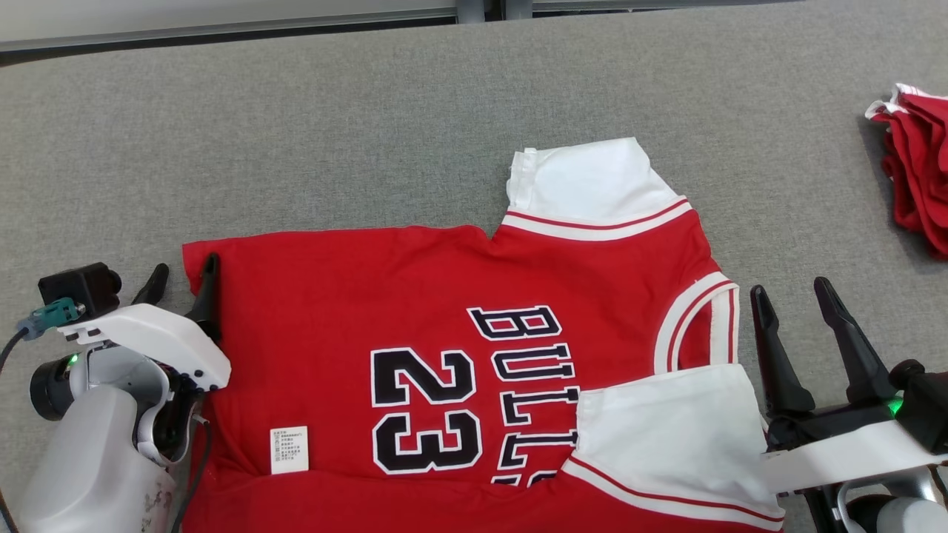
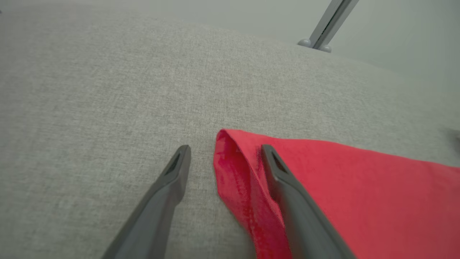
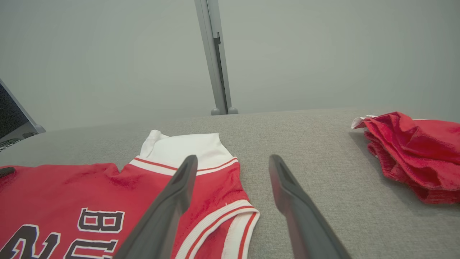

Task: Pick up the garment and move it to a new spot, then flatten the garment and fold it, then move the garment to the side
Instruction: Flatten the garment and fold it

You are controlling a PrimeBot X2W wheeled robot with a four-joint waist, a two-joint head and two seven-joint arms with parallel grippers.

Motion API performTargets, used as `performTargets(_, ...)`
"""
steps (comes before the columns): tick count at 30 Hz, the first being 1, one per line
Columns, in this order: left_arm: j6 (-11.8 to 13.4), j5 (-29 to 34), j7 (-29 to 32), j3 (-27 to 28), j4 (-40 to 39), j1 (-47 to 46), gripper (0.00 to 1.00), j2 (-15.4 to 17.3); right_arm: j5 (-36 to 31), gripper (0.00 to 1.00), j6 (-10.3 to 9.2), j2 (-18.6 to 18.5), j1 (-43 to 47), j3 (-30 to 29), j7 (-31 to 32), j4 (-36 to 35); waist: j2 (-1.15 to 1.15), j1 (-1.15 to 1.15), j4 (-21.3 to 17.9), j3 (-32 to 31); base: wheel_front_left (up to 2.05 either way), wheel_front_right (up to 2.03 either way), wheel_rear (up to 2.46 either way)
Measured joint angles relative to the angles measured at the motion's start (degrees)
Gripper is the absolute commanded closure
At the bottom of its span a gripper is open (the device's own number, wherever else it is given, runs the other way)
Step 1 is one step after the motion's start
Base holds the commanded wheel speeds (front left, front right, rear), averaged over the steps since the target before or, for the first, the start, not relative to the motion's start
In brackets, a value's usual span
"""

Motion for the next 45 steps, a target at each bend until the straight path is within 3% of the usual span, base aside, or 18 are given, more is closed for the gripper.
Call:
performTargets(2,-1.3,-1.0,0.0,0.3,3.5,-1.7,0.0,-0.1,0.1,0.0,0.0,0.1,-0.3,-0.1,-0.2,0.7,0.0,0.0,-0.4,0.6,0.0,0.0,0.0)
performTargets(4,-2.6,-1.6,-0.3,0.1,6.2,-3.1,0.93,-0.2,0.2,0.0,0.0,0.0,-0.5,-0.4,-0.5,1.4,0.0,0.0,-0.6,1.0,0.0,0.0,0.0)
performTargets(5,-3.1,-1.7,-0.4,0.0,7.2,-3.9,1.0,-0.2,0.4,0.0,0.0,0.0,-0.7,-0.5,-0.6,1.6,0.0,0.0,-0.6,1.2,0.0,0.0,0.0)
performTargets(15,-5.4,-2.5,-4.7,-1.7,14.1,-8.6,1.0,-0.5,3.3,0.0,0.0,-2.2,-5.4,-3.1,-0.9,6.1,0.0,0.0,0.3,1.5,0.0,0.0,0.0)
performTargets(23,-5.7,-2.5,-7.1,-4.2,15.0,-12.4,1.0,-2.7,6.3,0.0,-0.01,-6.2,-17.7,-3.7,0.6,13.1,0.0,0.0,2.5,3.9,0.0,0.0,0.0)
performTargets(29,-6.1,-2.9,-8.5,-6.6,15.4,-16.1,1.0,-4.5,9.5,0.0,-0.01,-8.6,-31.4,2.6,3.2,22.8,0.0,0.0,5.1,7.1,0.0,0.0,0.0)
performTargets(32,-6.1,-3.5,-9.4,-8.3,15.8,-17.7,1.0,-5.5,11.3,0.0,0.0,-9.5,-39.1,8.0,5.2,31.1,0.0,0.0,6.8,8.5,0.0,0.0,0.0)
performTargets(37,-6.1,-5.0,-10.4,-10.5,16.2,-18.6,1.0,-6.2,13.5,0.0,0.0,-10.7,-44.7,15.0,9.6,40.2,0.0,0.0,8.2,9.1,0.0,0.0,0.0)
performTargets(42,-6.1,-6.6,-11.1,-12.6,16.6,-18.7,1.0,-6.2,16.4,0.0,0.0,-12.2,-46.7,19.2,14.0,44.6,0.0,0.0,8.6,8.7,0.0,0.0,0.0)
performTargets(45,-6.1,-7.6,-11.5,-13.4,16.8,-18.7,1.0,-5.9,18.4,0.79,0.0,-12.9,-47.5,21.4,16.3,45.0,0.0,0.0,8.5,8.4,0.0,0.0,0.0)
